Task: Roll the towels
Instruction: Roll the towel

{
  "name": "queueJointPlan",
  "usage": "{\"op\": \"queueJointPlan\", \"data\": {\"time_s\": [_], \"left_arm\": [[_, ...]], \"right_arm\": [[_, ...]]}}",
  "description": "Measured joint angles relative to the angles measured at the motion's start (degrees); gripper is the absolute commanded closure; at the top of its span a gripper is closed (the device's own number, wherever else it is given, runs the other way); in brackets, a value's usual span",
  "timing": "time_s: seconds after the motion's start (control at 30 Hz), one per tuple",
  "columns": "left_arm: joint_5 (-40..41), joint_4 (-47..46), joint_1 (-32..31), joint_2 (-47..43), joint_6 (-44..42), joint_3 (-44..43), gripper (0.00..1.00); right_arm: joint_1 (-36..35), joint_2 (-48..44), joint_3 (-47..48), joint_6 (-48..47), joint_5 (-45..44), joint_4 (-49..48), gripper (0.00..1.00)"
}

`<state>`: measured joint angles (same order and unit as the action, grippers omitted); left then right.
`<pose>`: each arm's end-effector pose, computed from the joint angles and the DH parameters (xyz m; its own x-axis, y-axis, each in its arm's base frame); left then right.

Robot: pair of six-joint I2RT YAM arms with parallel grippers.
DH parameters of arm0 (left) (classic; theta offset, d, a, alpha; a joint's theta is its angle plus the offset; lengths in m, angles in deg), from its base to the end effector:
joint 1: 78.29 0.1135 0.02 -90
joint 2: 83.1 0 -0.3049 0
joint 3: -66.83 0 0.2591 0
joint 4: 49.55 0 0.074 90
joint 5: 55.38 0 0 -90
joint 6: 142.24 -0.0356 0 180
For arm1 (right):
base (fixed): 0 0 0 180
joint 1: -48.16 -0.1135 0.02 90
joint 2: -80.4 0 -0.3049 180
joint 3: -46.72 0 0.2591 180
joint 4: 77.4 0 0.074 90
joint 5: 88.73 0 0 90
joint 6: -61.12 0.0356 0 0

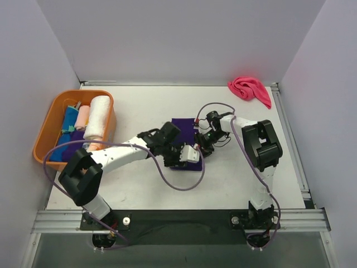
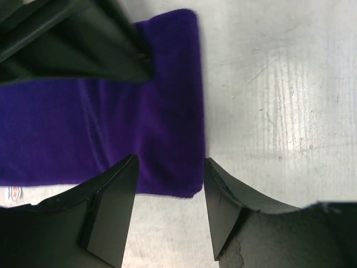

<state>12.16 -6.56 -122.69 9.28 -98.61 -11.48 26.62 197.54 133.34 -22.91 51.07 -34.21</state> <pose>0.2349 -0.2491 0.2654 0.1617 0.7779 -0.6073 0.9826 -0.0697 0.1724 0.3709 0.1756 0.1602 -0.9334 -0.2962 -0.2027 -0.3410 0.5555 0.7583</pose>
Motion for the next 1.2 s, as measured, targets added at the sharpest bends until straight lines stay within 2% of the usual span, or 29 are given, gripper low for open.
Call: {"op": "queueJointPlan", "data": {"time_s": [0.17,0.3,0.37,0.4,0.43,0.57,0.63,0.67,0.73,0.8,0.93,0.97,1.1,1.2], "left_arm": [[6.7,-3.5,-6.9,2.4,-3.8,2.3,0.39],[10.4,-7.1,-9.3,4.9,-5.5,2.9,0.41],[11.6,-8.3,-9.7,5.9,-6.0,3.6,0.45],[12.1,-9.0,-9.7,6.4,-6.4,4.1,0.48],[12.6,-9.6,-9.7,7.0,-6.7,4.5,0.58],[13.4,-11.2,-9.8,8.3,-7.8,5.2,0.82],[12.7,-10.3,-9.6,8.4,-7.9,4.6,0.88],[12.1,-9.2,-9.4,8.7,-7.8,4.0,0.94],[9.3,-6.3,-8.4,9.8,-7.0,1.6,0.99],[6.1,-3.5,-7.0,11.3,-5.7,-0.9,1.00],[-1.1,2.6,-3.7,14.5,-2.6,-5.7,1.00],[-3.6,5.0,-2.4,15.8,-1.8,-7.6,1.00],[-11.5,12.8,1.6,21.3,0.2,-14.6,1.00],[-17.7,20.7,4.7,27.3,1.2,-21.8,1.00]], "right_arm": [[0.0,0.5,0.5,0.0,0.1,0.6,0.75],[0.0,0.8,0.9,0.0,0.2,1.0,0.75],[0.0,0.8,1.0,0.0,0.2,1.2,0.75],[0.0,0.8,1.0,0.0,0.1,1.2,0.75],[0.0,0.8,1.1,0.0,0.2,1.2,0.75],[0.1,0.8,1.1,-0.1,0.3,1.2,0.75],[0.6,0.8,1.1,-0.3,0.7,1.2,0.73],[0.8,0.8,1.1,-0.5,0.9,1.2,0.71],[1.7,0.5,1.1,-1.2,1.7,1.4,0.68],[3.5,-0.5,1.1,-1.9,2.1,1.2,0.65],[11.4,-6.1,1.1,-5.0,0.9,0.6,0.57],[13.5,-8.3,1.0,-5.9,0.6,0.4,0.52],[20.7,-20.5,-0.4,-10.0,-0.2,-0.4,0.46],[20.6,-31.7,-3.4,-14.3,-0.4,-0.5,0.40]]}}
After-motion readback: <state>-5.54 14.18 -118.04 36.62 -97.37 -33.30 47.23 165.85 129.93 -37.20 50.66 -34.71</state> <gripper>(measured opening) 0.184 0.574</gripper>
